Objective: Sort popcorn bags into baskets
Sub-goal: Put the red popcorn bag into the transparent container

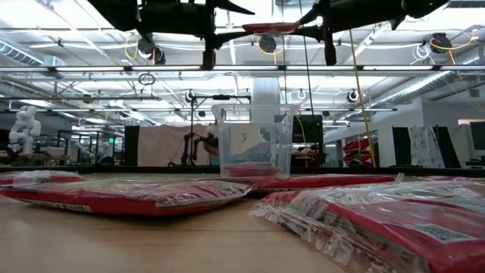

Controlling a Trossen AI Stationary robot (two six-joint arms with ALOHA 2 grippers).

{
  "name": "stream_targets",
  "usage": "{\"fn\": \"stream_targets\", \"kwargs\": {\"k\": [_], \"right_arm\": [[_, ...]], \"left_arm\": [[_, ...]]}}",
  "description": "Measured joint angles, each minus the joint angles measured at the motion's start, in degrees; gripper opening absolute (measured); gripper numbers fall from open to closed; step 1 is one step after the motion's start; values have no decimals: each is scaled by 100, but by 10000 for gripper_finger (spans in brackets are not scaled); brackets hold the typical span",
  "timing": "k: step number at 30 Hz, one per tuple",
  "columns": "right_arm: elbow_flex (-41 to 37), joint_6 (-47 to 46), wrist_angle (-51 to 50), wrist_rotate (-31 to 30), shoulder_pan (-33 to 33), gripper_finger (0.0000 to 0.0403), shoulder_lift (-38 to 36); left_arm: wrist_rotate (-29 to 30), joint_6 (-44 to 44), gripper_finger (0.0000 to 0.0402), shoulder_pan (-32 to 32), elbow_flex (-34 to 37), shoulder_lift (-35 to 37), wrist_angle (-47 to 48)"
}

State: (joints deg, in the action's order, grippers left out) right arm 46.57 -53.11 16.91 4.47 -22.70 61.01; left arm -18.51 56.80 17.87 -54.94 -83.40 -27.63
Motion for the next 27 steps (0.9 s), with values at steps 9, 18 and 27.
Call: {"fn": "stream_targets", "kwargs": {"k": [9, 18, 27], "right_arm": [[0, 155, 155, -9, -17, 7, 0], [0, -163, 86, 30, -169, 82, -142], [213, -863, -429, 1154, -926, 175, -225]], "left_arm": [[75, -192, 12, 52, 0, -2, 43], [103, -267, 6, 52, 0, -2, 43], [369, -463, 5, 52, 0, -2, -64]]}}
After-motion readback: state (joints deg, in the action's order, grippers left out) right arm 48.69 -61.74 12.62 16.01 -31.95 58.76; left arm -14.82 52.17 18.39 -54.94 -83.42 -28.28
